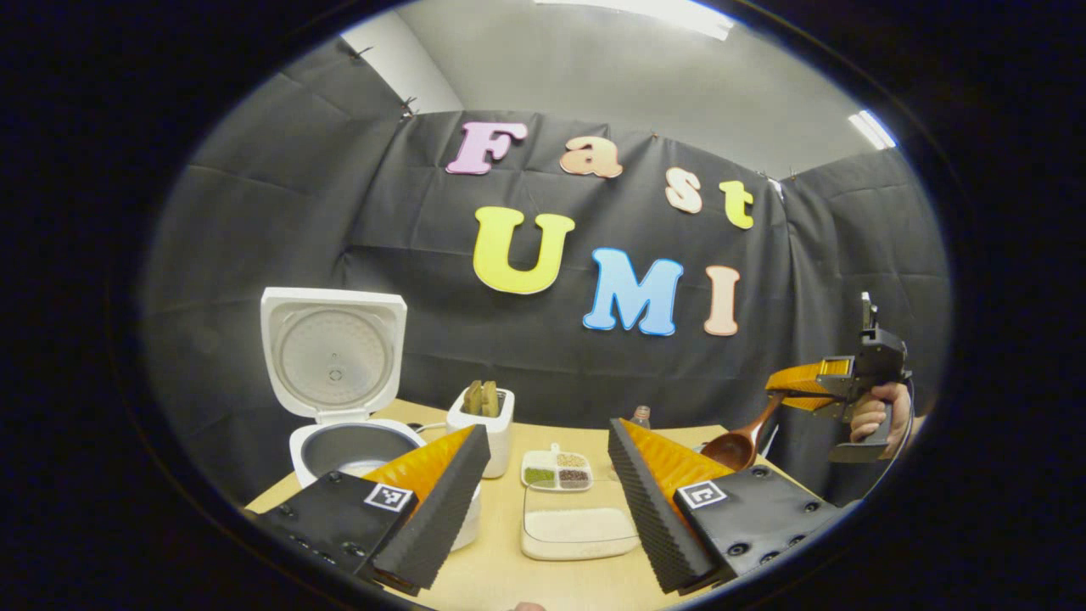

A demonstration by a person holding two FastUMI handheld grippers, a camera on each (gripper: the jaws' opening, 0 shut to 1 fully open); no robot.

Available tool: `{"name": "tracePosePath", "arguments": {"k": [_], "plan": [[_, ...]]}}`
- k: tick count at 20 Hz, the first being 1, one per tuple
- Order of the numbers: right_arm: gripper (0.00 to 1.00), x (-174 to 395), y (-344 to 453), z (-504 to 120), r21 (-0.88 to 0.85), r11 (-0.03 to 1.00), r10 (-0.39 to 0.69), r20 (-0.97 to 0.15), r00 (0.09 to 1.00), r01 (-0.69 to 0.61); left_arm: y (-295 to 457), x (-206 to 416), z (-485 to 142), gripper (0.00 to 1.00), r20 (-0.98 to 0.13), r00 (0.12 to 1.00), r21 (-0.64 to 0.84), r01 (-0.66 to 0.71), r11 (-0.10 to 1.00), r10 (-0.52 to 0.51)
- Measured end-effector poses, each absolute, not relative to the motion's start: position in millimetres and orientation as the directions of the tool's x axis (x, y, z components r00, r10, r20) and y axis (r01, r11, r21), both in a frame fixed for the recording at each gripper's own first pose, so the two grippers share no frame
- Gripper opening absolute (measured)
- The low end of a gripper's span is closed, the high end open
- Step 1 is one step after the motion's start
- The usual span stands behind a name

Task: Close the left gripper, press the button to open the rice cooker; take a wooden spoon from the chopstick holder with the right hand, scoop a spoonful of rice and pour it into the rice cooker, then put the wooden spoon back into the chopstick holder.

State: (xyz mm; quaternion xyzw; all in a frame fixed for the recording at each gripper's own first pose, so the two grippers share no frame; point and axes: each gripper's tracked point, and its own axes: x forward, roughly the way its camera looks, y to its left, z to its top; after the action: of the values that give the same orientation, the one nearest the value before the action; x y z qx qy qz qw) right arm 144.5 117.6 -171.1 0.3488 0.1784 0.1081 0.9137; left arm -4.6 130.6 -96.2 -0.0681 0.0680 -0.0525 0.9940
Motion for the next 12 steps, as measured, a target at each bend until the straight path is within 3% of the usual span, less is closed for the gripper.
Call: {"name": "tracePosePath", "arguments": {"k": [12], "plan": [[0.07, 136.7, 89.5, -245.1, 0.525, 0.851, 0.214, -0.403, 0.890, 0.033, 113.5, -4.0, -107.9, 0.98, -0.155, 0.978, -0.130, 0.117, 0.985, -0.137]]}}
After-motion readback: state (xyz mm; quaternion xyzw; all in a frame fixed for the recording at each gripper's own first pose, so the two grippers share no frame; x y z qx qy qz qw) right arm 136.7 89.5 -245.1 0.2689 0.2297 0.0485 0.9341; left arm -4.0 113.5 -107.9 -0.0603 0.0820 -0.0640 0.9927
